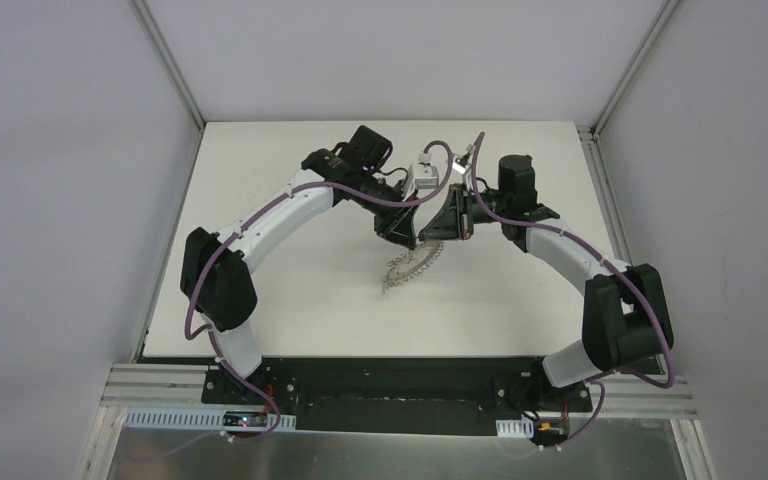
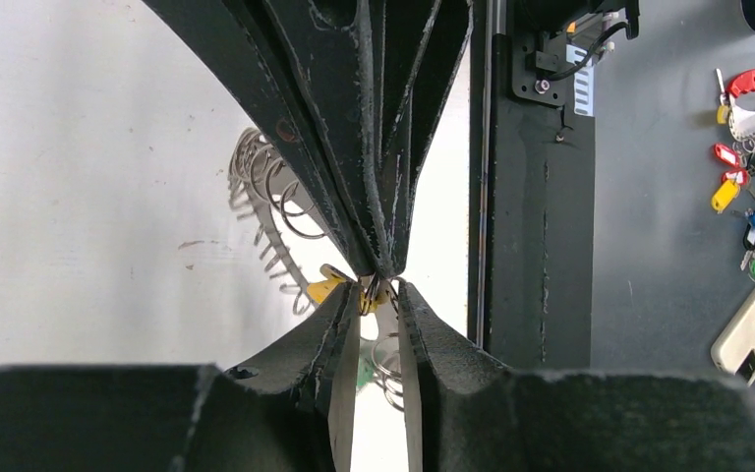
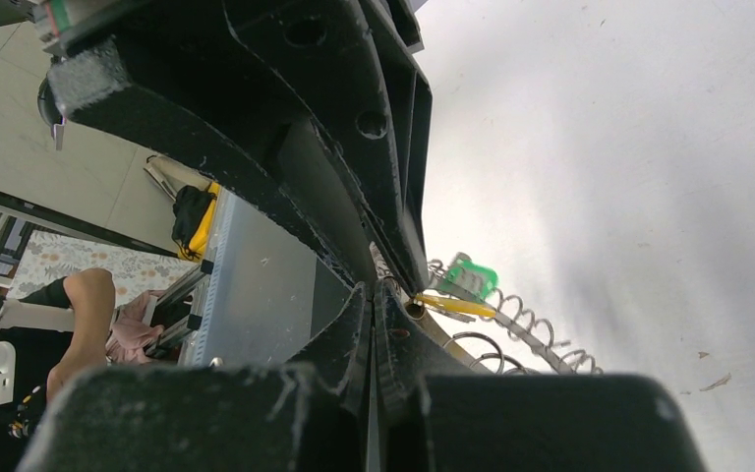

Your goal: Put the keys on the keyring

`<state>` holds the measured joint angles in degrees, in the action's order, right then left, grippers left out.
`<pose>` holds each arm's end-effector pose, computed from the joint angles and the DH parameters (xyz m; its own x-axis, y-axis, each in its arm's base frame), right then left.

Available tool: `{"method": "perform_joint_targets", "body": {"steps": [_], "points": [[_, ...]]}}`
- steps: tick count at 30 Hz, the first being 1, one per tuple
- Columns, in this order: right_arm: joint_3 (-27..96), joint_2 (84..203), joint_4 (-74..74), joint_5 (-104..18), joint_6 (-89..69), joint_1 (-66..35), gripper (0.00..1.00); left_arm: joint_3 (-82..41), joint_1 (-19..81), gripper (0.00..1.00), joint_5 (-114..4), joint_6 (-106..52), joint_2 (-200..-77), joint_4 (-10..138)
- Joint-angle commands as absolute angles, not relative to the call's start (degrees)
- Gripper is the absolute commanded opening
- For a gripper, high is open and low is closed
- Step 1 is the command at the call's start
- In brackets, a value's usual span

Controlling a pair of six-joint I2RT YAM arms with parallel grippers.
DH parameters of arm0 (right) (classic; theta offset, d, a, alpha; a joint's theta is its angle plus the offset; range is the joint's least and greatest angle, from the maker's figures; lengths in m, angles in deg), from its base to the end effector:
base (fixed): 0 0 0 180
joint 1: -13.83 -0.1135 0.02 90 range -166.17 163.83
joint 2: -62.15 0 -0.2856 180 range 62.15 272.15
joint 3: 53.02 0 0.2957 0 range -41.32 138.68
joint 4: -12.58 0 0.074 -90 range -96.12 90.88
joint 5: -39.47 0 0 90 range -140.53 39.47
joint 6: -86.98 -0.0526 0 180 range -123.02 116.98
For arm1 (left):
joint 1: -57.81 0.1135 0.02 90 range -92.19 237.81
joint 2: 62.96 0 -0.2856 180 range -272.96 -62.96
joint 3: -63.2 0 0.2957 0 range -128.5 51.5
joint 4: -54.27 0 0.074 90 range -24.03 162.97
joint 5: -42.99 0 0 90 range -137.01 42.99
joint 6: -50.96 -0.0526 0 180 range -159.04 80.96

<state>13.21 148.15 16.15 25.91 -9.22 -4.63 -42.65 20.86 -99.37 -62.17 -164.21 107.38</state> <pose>0.3265 0.1629 0.2743 -0.3667 -0.0957 -0.9254 -0.9255 -0.0632 0.3733 0.3272 -0.2982 0.3378 -0.2416 0.4819 -0.8422 0.9583 -0.0181 -0.2852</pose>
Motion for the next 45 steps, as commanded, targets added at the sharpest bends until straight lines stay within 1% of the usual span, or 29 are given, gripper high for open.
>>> {"method": "perform_joint_targets", "body": {"steps": [1,6,10,13,15,16,34,45], "points": [[13.52,147.44,19.25,28.83,-9.52,-4.28,0.00,-44.66,21.68,0.19,-102.37,-61.93,-163.58,107.77],[13.44,147.83,19.25,29.17,-9.61,-4.29,0.00,-44.83,21.77,0.17,-102.47,-61.79,-163.59,107.67],[13.53,147.87,19.25,29.26,-9.70,-4.28,0.00,-44.83,21.86,0.11,-102.58,-61.79,-163.59,107.63],[13.62,147.97,19.25,29.32,-9.78,-4.33,0.00,-44.96,21.86,0.06,-102.65,-61.69,-163.68,107.63],[13.62,148.12,19.23,29.36,-9.79,-4.38,0.00,-45.13,21.86,0.01,-102.75,-61.62,-163.81,107.65],[13.62,148.24,19.19,29.36,-9.83,-4.36,0.00,-45.22,21.86,0.00,-102.85,-61.52,-163.85,107.64],[13.24,148.04,17.41,27.74,-7.21,-4.06,0.00,-42.33,22.54,0.00,-98.58,-59.40,-160.37,104.90],[13.45,147.50,12.75,26.38,-2.06,-4.02,0.06,-42.37,22.81,0.00,-99.66,-57.47,-159.91,104.25]]}}
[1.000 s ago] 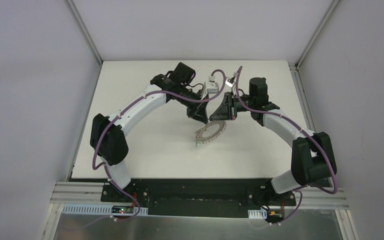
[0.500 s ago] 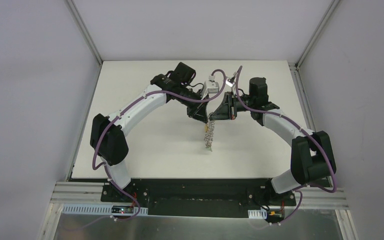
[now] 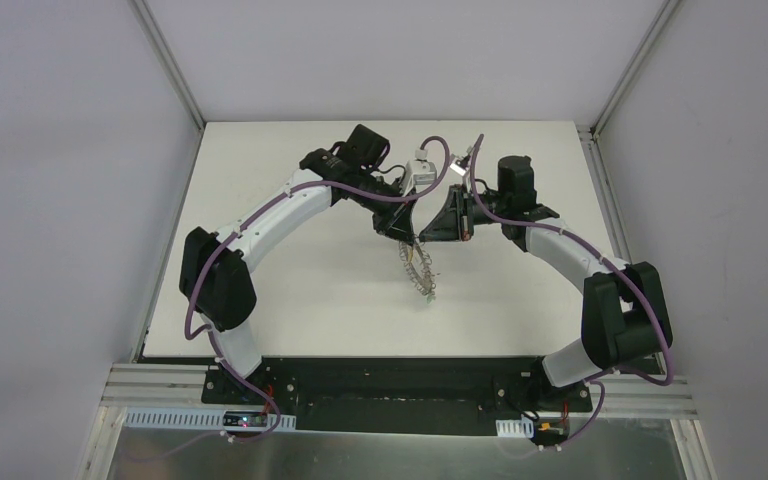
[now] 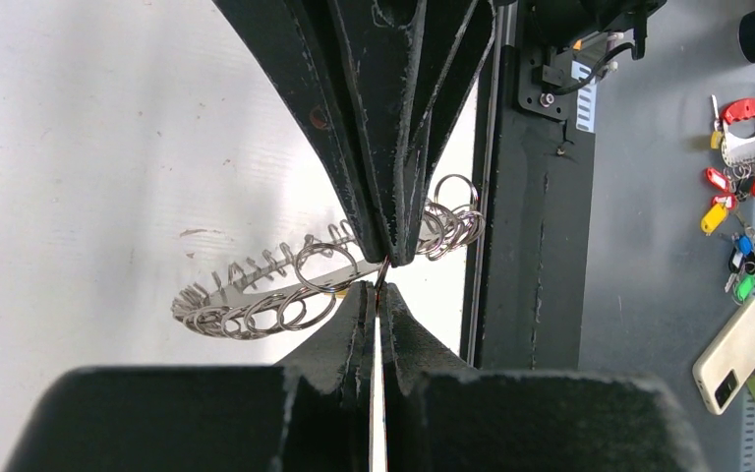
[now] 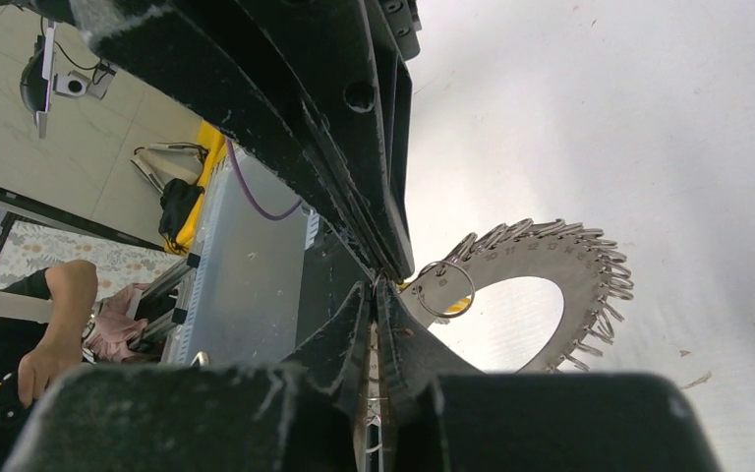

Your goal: Put the keys on the keyring

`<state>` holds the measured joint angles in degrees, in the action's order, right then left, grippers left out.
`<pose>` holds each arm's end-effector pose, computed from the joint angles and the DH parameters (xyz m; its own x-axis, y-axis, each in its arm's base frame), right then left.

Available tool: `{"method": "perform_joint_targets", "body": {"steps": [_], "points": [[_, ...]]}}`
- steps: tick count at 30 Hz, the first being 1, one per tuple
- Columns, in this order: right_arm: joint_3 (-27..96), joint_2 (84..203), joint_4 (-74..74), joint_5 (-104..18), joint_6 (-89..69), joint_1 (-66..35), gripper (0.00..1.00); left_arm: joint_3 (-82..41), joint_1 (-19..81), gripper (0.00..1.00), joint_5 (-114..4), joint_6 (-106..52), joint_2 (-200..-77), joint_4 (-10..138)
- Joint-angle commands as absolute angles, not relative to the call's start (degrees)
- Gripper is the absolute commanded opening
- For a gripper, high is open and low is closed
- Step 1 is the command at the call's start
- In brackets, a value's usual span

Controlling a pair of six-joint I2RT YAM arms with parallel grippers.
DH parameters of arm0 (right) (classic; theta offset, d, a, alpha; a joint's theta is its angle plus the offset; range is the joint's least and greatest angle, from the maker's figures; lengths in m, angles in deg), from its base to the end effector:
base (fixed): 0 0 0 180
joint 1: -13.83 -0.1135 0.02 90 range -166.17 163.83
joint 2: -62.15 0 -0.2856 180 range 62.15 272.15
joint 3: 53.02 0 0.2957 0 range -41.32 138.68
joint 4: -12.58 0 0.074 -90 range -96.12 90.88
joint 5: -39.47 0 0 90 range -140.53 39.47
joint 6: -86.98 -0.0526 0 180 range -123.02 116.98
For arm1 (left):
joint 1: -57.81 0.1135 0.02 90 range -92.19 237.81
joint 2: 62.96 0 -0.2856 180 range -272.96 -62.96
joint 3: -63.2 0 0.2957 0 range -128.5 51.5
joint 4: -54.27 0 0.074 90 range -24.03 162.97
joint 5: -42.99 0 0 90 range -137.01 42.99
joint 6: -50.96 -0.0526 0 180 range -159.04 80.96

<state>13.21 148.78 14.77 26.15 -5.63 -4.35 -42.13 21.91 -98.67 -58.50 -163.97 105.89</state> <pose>0.3281 0.1616 0.2686 -0.3399 -0.1006 -0.9351 -0.9356 -0.0650 0.3470 0.3336 -0.2924 0.3378 -0.2966 0.4698 -0.8315 0.9475 0.0361 -0.3176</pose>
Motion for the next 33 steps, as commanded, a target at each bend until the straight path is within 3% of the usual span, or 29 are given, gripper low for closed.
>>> {"method": "perform_joint_targets", "body": {"steps": [1,11,22,26,30,33], "points": [[13.49,147.52,12.64,26.39,-1.82,-4.08,0.06,-42.37,22.82,0.00,-99.63,-57.47,-159.90,104.29],[13.78,146.36,12.37,25.67,-1.26,-5.48,0.16,-42.89,22.44,0.00,-99.13,-57.06,-161.31,106.07],[13.79,146.17,12.30,24.26,-0.48,-7.10,0.18,-42.35,21.77,0.00,-100.01,-57.51,-162.69,107.64],[13.88,146.28,12.22,24.27,-0.47,-7.11,0.14,-42.37,21.68,0.00,-99.88,-57.91,-162.87,108.04],[13.97,146.31,12.21,23.69,-0.66,-7.11,0.00,-42.42,21.60,0.00,-99.76,-58.36,-162.98,108.48],[14.05,146.39,12.22,23.23,-0.66,-7.15,0.00,-42.28,21.60,0.00,-99.64,-58.92,-162.89,108.71]]}}
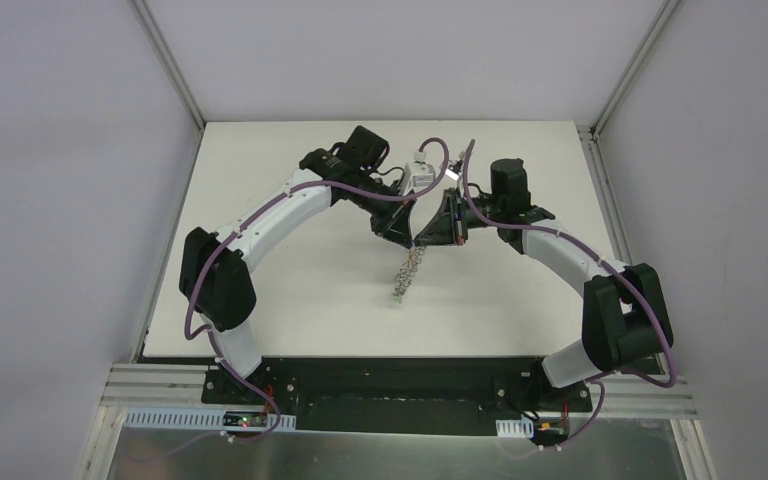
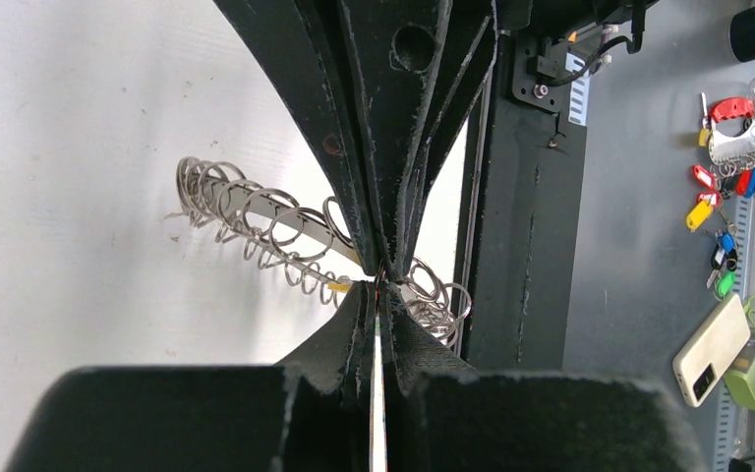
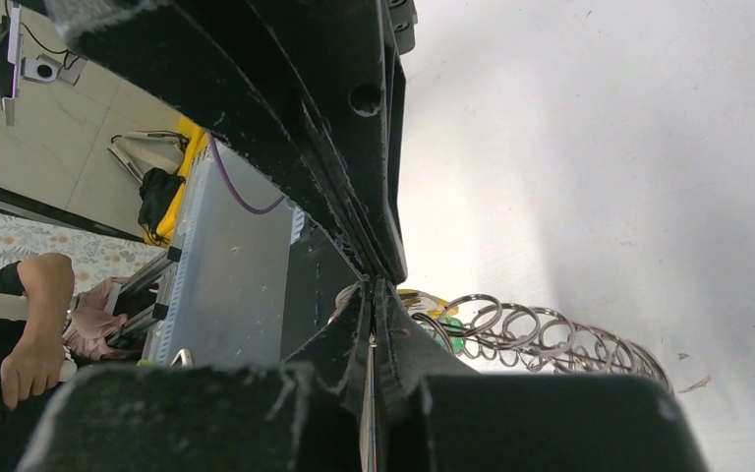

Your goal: Put the keys on the keyring

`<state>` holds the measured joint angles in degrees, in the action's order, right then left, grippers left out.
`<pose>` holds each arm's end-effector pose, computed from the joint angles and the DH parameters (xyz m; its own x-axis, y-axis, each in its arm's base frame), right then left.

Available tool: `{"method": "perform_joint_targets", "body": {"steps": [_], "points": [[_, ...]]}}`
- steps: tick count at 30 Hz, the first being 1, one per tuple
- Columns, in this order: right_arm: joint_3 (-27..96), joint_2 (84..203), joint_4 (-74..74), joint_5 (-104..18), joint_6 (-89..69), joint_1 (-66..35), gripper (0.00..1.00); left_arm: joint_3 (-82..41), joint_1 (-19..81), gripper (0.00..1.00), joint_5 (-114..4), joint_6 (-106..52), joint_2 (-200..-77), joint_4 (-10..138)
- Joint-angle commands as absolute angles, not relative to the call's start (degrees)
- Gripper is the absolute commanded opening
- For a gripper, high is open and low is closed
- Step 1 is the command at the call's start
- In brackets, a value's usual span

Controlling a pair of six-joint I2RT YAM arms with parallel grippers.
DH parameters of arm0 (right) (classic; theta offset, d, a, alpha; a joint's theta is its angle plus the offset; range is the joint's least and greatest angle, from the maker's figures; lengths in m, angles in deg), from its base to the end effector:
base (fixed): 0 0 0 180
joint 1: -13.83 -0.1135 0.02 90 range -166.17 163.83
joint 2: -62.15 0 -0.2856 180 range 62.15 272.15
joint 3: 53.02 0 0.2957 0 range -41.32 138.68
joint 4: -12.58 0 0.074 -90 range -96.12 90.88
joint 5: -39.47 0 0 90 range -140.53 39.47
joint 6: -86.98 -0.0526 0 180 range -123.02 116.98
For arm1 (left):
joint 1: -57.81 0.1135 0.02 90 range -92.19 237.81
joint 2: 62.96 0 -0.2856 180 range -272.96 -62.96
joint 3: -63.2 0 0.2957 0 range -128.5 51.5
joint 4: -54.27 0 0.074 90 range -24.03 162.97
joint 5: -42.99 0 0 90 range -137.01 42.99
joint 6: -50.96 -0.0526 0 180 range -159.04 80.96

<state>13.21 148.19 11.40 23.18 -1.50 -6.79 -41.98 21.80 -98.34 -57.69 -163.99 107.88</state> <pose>0.3204 0.1745 0.2664 -0.3103 -0.1247 -0.9424 -0.9461 -0.0564 0.3189 0.3310 -0.2913 0.3340 -0.3337 0.4896 -0.8056 0.9336 0.0533 -0.3543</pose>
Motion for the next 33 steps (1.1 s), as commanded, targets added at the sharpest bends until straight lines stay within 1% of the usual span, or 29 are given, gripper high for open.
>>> {"method": "perform_joint_targets", "body": {"steps": [1,2,4,6,9,23,33], "points": [[14.10,146.49,12.22,23.47,-0.57,-7.15,0.00,-42.28,21.60,0.00,-99.56,-59.19,-162.66,108.89],[14.14,146.51,12.26,23.76,-0.52,-7.05,0.00,-42.22,21.60,0.00,-99.49,-59.48,-162.36,108.99],[14.22,146.60,12.36,24.58,-0.44,-6.72,0.00,-41.69,21.66,0.10,-99.24,-60.24,-161.44,108.84],[14.32,146.74,12.80,25.35,-1.08,-6.40,0.00,-40.47,21.68,0.18,-98.56,-61.01,-160.07,107.82],[14.00,146.80,15.65,26.15,-4.19,-6.13,0.00,-39.04,21.68,0.22,-97.23,-62.54,-158.60,106.68],[14.23,148.02,17.50,26.99,-7.71,-6.04,0.00,-40.00,20.99,0.26,-94.80,-64.88,-159.32,105.81],[14.50,149.08,17.50,27.08,-8.24,-5.88,0.00,-40.61,20.24,0.24,-95.62,-65.88,-160.58,106.66]]}}
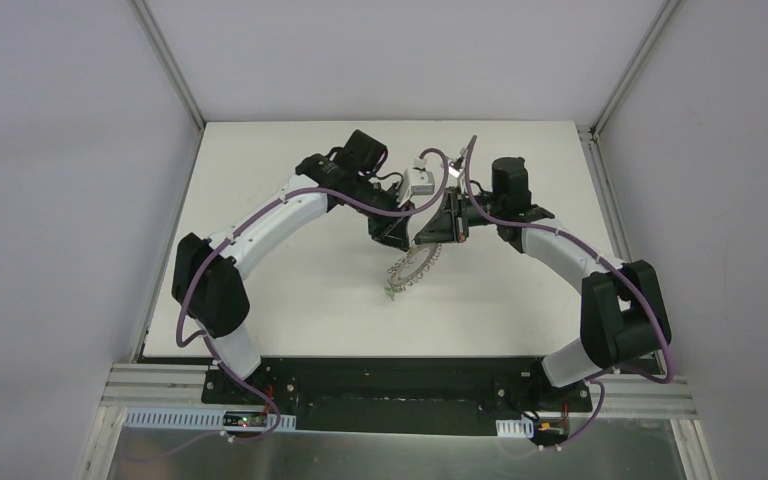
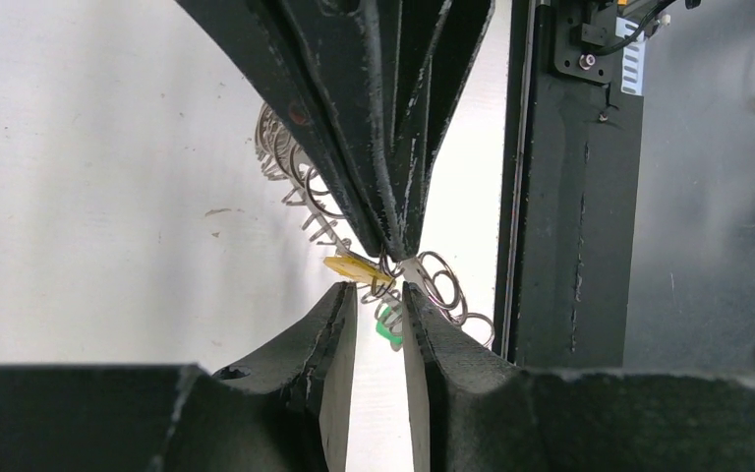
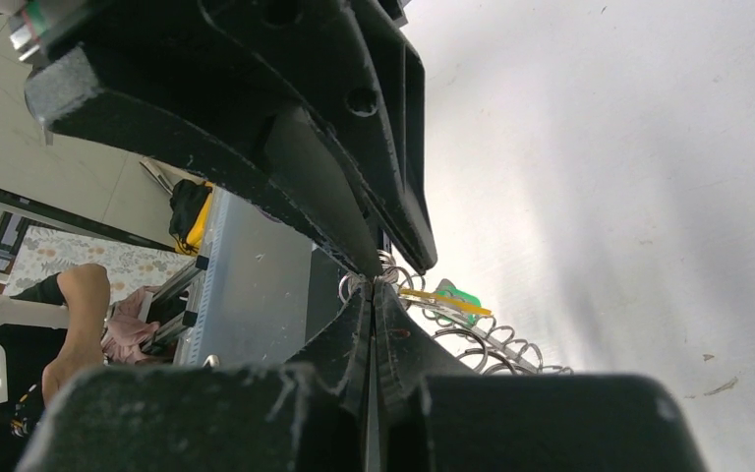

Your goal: Put the keys on the keyring

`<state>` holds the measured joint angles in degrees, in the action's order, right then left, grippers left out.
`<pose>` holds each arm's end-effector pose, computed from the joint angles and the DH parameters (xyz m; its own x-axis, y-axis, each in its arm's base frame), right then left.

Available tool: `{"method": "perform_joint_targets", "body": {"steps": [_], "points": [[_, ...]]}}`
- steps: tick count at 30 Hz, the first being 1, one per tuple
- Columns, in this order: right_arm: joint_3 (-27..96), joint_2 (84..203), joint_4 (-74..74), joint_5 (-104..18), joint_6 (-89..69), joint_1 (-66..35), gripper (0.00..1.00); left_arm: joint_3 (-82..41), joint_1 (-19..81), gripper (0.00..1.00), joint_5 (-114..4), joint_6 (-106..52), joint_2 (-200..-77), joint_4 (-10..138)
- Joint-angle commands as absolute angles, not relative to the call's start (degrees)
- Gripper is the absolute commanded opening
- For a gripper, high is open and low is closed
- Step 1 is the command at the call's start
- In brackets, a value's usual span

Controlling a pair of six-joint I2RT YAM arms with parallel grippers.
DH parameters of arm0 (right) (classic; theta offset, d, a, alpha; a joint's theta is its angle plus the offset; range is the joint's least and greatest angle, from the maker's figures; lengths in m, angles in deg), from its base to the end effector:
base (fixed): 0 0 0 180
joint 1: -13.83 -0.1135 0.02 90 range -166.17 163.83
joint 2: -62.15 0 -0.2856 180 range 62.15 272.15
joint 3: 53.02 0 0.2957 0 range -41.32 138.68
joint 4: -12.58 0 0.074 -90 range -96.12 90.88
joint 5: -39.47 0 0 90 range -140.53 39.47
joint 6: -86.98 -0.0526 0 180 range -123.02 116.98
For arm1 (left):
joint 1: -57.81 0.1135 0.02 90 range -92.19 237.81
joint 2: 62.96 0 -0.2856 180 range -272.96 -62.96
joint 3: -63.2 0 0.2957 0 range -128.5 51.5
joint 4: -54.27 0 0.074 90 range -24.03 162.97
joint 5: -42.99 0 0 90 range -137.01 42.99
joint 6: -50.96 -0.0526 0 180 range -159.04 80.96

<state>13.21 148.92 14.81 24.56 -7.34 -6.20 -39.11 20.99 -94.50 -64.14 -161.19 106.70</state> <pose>0.3245 0.1724 0.2674 -0.3659 -0.1128 -0.9238 -0.9251 -0.0642 0.3742 0.3199 -0.2879 0.3353 -0.2035 0.5104 -0.8355 0.9756 0.0340 -0.2169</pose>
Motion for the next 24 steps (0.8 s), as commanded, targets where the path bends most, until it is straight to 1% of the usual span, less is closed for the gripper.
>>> {"method": "perform_joint_targets", "body": {"steps": [1,3,10,16,24], "points": [[14.50,149.17,17.54,27.08,-8.36,-5.86,0.00,-40.69,20.17,0.23,-95.75,-65.91,-160.67,106.74],[14.50,149.28,17.56,27.07,-8.45,-5.87,0.00,-40.91,20.19,0.20,-96.15,-65.91,-160.82,106.88],[14.66,149.42,17.51,26.82,-8.71,-5.74,0.00,-41.32,20.10,0.00,-97.53,-67.14,-161.22,108.43],[14.80,149.50,17.43,25.84,-9.28,-5.55,0.00,-40.66,19.93,0.00,-98.03,-67.32,-160.72,108.62],[15.24,149.86,17.44,23.09,-11.61,-5.18,0.00,-39.69,18.34,0.00,-93.21,-66.37,-159.65,107.17]]}}
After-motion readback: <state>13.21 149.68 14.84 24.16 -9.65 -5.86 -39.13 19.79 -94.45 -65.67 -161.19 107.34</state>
